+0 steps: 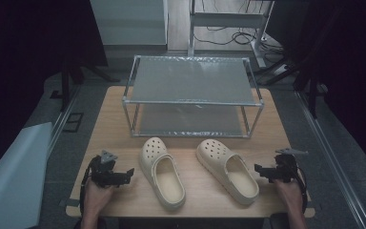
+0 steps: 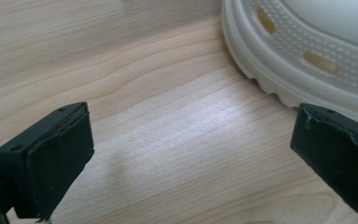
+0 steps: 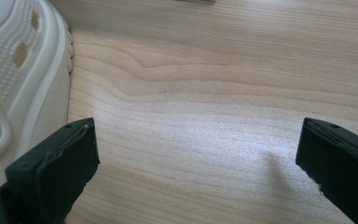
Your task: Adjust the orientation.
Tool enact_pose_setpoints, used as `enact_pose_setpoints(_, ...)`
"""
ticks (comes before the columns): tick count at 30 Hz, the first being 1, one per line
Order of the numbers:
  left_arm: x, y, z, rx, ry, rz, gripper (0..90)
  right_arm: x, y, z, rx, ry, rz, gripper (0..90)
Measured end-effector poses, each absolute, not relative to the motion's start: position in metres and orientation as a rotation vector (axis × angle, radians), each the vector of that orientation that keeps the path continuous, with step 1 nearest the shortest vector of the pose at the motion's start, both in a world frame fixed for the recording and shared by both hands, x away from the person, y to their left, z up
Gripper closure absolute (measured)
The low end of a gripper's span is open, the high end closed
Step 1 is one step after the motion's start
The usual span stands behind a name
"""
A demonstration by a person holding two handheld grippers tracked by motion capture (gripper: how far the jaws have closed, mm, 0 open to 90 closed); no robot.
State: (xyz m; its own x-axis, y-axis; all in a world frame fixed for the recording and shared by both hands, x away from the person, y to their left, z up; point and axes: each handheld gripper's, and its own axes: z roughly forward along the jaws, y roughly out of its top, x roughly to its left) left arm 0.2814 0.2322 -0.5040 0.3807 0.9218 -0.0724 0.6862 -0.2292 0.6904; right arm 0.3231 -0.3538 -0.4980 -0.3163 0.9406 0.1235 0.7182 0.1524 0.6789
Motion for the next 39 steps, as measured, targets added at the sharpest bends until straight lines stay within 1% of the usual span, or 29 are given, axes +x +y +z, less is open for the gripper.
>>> enact_pose_setpoints(5, 0.280, 0.234, -0.505, 1.938, 1.378, 0.446, 0.0, 0.324, -0.353, -0.502, 1.573, 2.134, 0.967, 0.0)
enact_pose_setpoints(9, 0.279, 0.233, -0.503, 1.915, 1.343, 0.446, 0.0, 0.324, -0.351, -0.504, 1.554, 2.155, 0.977, 0.0)
enact_pose_setpoints(25, 0.279, 0.224, -0.503, 1.972, 1.351, 0.416, 0.0, 0.325, -0.349, -0.506, 1.544, 2.175, 0.987, 0.7)
enact_pose_setpoints(39, 0.258, 0.203, -0.482, 1.977, 1.321, 0.454, 0.0, 0.324, -0.351, -0.506, 1.556, 2.161, 0.980, 1.8)
